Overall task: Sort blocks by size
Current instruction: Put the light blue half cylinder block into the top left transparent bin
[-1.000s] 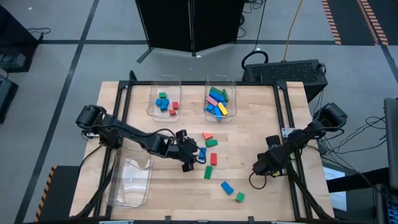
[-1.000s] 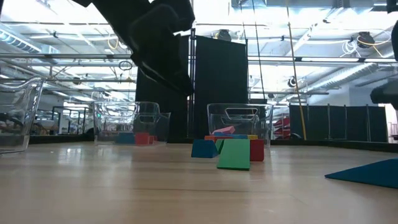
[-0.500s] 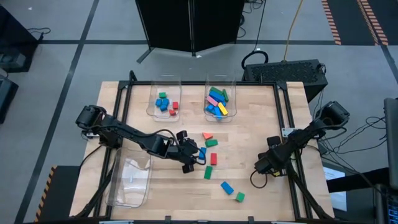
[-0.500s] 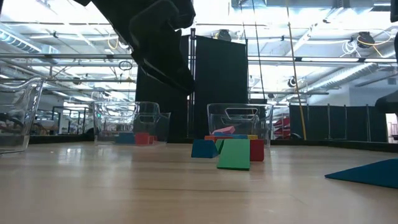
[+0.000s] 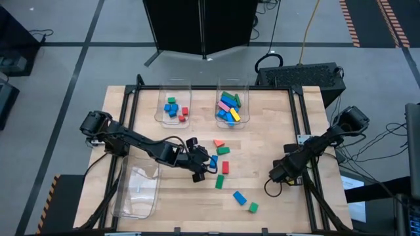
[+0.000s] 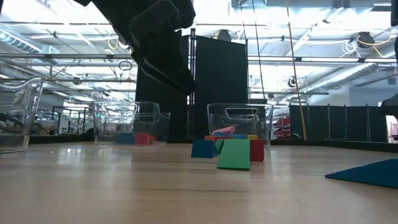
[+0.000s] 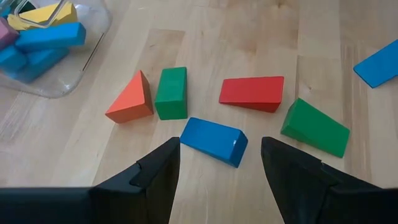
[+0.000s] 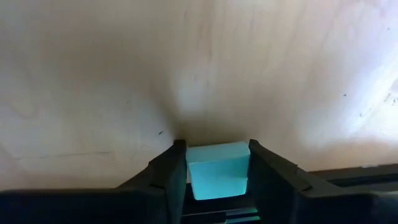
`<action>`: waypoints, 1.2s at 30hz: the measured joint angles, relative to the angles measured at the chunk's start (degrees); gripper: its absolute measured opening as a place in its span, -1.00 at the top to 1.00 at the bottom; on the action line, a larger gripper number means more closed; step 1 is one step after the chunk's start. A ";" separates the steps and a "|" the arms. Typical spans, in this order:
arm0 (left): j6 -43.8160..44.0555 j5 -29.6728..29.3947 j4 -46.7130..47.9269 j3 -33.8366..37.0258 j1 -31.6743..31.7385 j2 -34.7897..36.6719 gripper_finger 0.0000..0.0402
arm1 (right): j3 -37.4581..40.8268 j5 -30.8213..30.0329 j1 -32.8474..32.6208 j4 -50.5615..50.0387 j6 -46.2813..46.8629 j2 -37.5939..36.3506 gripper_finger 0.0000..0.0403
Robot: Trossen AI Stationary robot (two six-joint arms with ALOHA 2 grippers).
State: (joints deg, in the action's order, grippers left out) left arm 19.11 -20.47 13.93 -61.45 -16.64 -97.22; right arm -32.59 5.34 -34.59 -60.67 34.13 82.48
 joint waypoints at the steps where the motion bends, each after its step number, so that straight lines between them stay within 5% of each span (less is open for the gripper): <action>1: 0.00 0.00 -0.02 0.00 0.00 -0.01 -0.13 | -0.17 -0.09 0.00 -0.12 0.61 0.04 0.30; 12: -6.60 -5.26 -3.73 0.02 -0.96 0.01 -0.13 | -8.03 -8.78 0.76 4.51 1.21 -1.79 0.31; 26: -20.16 -12.92 -12.93 0.04 -7.70 -0.24 -0.13 | -8.99 -24.46 5.58 45.07 -12.62 -12.79 0.30; 36: -40.45 -34.08 -35.59 0.04 -12.28 -10.81 -0.13 | -8.17 -33.78 9.30 79.24 -21.73 -4.42 0.30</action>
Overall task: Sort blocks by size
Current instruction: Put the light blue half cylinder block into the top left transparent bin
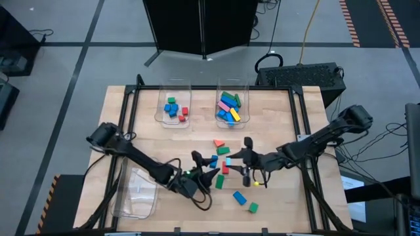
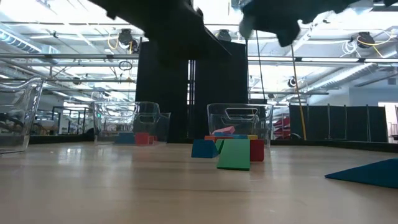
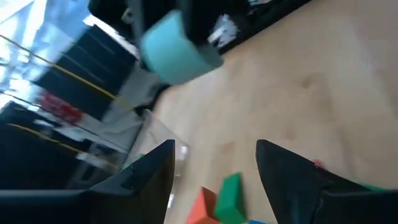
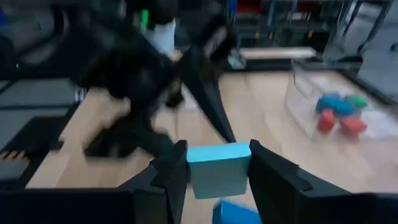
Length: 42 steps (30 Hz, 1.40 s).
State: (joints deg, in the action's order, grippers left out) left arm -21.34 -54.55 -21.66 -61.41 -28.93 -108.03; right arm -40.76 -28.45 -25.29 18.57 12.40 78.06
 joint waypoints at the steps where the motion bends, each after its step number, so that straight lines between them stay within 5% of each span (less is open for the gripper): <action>1: -1.92 -1.29 -2.30 0.00 -0.11 -1.02 -0.13 | 0.01 -0.08 0.36 2.77 -0.58 0.92 0.30; 9: -7.78 -12.59 -16.60 0.00 -0.18 -4.90 -0.13 | 0.01 1.42 2.55 16.17 0.70 8.25 0.30; 19: -9.26 -11.49 -21.62 0.00 -0.64 -4.94 -0.13 | 0.01 1.29 3.29 23.76 2.82 12.11 0.30; 32: -23.00 -10.21 -35.93 -0.04 -3.05 -5.03 -0.13 | 0.09 -0.52 2.93 26.36 6.04 12.14 0.30; 42: -29.16 -8.32 -38.02 -0.04 -3.00 -5.03 -0.04 | 9.27 5.50 3.04 46.29 9.77 11.44 0.30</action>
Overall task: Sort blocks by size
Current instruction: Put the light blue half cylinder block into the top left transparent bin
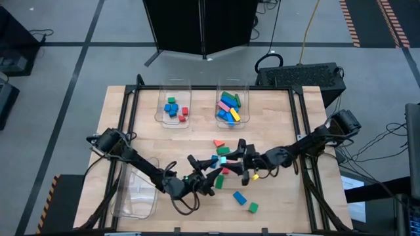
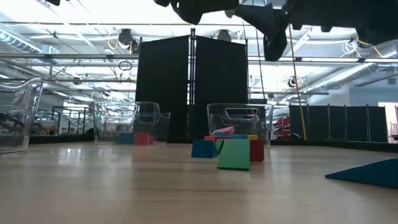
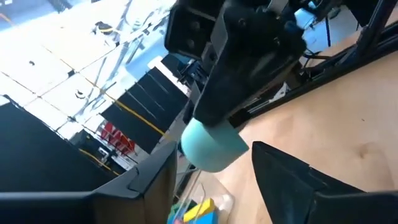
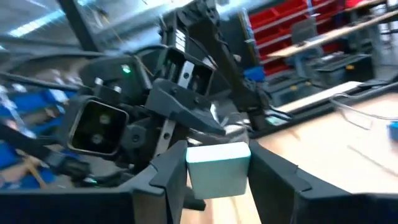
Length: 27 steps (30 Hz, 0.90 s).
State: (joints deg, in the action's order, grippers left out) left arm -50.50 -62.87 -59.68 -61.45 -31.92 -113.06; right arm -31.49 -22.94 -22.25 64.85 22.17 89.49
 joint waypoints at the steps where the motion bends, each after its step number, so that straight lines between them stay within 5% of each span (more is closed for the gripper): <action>1: -0.48 0.54 -0.06 0.00 0.02 0.00 0.00 | 0.98 1.43 0.35 2.03 0.47 0.00 0.30; 11: 1.16 8.62 -0.64 0.00 2.63 0.11 0.12 | 2.52 4.86 0.72 6.26 0.73 0.74 0.30; 27: -10.46 8.86 -0.96 0.02 3.93 0.09 0.13 | 2.28 6.62 0.42 9.07 5.99 1.46 0.30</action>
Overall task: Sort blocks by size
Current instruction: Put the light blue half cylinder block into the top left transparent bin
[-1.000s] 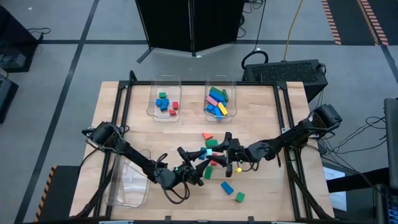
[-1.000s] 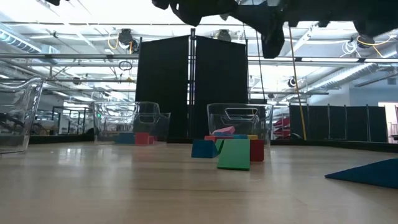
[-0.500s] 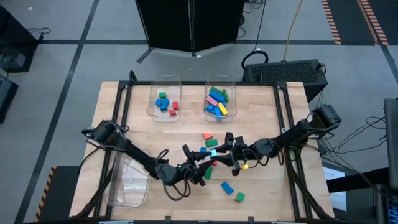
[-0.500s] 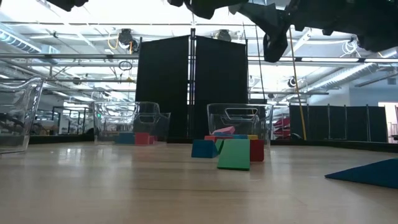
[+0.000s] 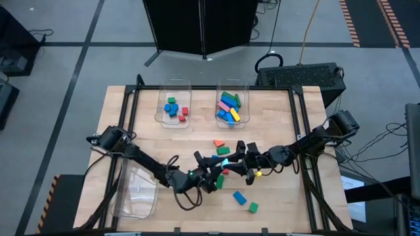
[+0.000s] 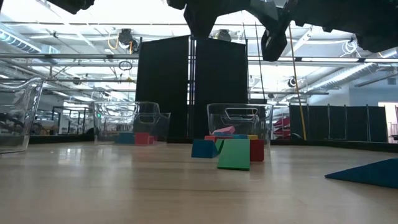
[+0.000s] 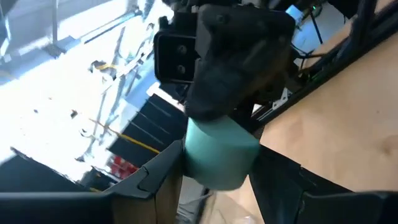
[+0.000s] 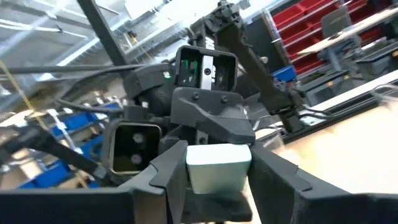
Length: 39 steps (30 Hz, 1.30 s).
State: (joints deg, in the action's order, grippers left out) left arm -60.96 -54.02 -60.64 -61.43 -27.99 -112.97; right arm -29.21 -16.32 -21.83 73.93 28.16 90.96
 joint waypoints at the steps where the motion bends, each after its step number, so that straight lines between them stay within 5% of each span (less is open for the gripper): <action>1: -1.43 0.00 0.00 -0.02 -0.04 0.00 0.13 | 0.02 0.36 -0.04 0.49 0.41 0.02 0.30; 27: -1.89 2.99 -3.30 -0.02 0.31 -0.11 0.13 | 0.01 -1.54 -0.02 -0.47 1.36 -0.04 0.30; 36: -2.14 2.73 -3.08 -0.02 0.60 -0.11 0.66 | 0.13 -0.20 0.05 -0.82 1.42 -0.04 0.29; 39: -2.43 2.74 -3.15 -0.02 0.29 -0.09 0.67 | 0.13 0.41 0.00 -1.00 1.42 -0.04 0.26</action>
State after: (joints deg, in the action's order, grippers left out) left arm -63.39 -51.28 -63.79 -61.45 -27.70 -113.06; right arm -29.08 -15.91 -21.82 72.93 29.58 90.91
